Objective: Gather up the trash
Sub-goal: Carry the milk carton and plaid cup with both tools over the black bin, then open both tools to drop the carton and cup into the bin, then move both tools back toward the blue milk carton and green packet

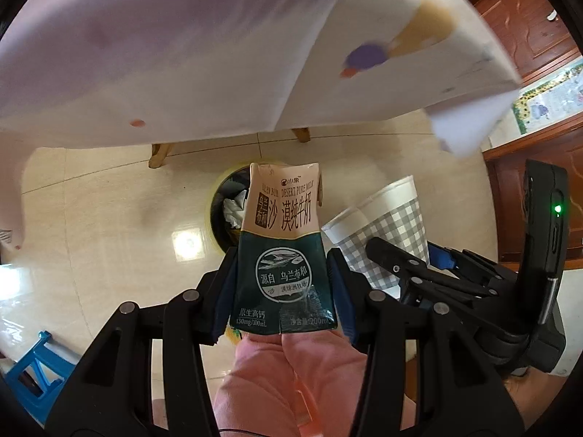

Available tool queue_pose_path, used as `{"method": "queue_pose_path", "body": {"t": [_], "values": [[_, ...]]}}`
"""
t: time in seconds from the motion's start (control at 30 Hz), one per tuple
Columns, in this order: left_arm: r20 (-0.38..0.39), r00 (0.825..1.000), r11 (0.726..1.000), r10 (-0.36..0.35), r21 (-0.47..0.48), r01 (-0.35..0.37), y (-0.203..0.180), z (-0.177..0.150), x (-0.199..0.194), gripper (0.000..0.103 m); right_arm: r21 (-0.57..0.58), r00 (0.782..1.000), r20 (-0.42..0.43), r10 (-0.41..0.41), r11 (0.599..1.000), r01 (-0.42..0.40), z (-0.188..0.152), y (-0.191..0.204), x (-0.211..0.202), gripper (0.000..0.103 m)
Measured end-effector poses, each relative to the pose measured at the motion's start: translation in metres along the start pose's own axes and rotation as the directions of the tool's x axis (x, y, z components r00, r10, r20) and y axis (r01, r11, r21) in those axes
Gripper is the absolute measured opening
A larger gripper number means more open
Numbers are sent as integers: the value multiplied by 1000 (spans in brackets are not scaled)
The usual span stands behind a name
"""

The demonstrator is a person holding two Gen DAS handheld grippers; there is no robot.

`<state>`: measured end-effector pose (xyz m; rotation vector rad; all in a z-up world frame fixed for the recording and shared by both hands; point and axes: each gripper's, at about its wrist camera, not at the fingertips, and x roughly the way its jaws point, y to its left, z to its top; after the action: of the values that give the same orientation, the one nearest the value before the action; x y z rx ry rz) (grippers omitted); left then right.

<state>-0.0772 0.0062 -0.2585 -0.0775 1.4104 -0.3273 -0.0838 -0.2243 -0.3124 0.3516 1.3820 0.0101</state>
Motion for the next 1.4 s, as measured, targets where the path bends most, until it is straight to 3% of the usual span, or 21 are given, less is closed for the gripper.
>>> {"method": "queue_pose_path", "body": {"t": [0.3, 0.33, 0.4, 0.43, 0.6, 0.73, 1.0, 1.4], "values": [[4, 999, 997, 48, -63, -48, 31, 2, 115, 46, 9, 1000, -18, -11, 1000, 11, -3, -29, 114, 55], [5, 999, 996, 47, -75, -47, 35, 2, 124, 50, 10, 1000, -24, -11, 1000, 12, -3, -32, 128, 57], [10, 998, 994, 54, -92, -53, 40, 5, 141, 81, 15, 1000, -31, -3, 1000, 3, 0, -36, 148, 58], [18, 998, 993, 65, -98, -63, 44, 4, 148, 85, 24, 999, -49, -8, 1000, 9, 2, -37, 155, 60], [31, 995, 990, 90, -116, -86, 54, 13, 165, 86, 42, 996, -86, 21, 999, -17, 9, -41, 188, 65], [62, 992, 985, 108, -139, -99, 61, 8, 153, 86, 44, 996, -84, 21, 999, -18, 16, -36, 188, 74], [74, 991, 975, 112, -202, -95, 66, 6, 115, 86, -38, 998, -58, 13, 999, -15, 36, -20, 173, 74], [104, 989, 972, 104, -219, -79, 48, 7, -23, 86, -112, 1000, -3, 1, 994, -1, 29, 27, 28, 74]]}}
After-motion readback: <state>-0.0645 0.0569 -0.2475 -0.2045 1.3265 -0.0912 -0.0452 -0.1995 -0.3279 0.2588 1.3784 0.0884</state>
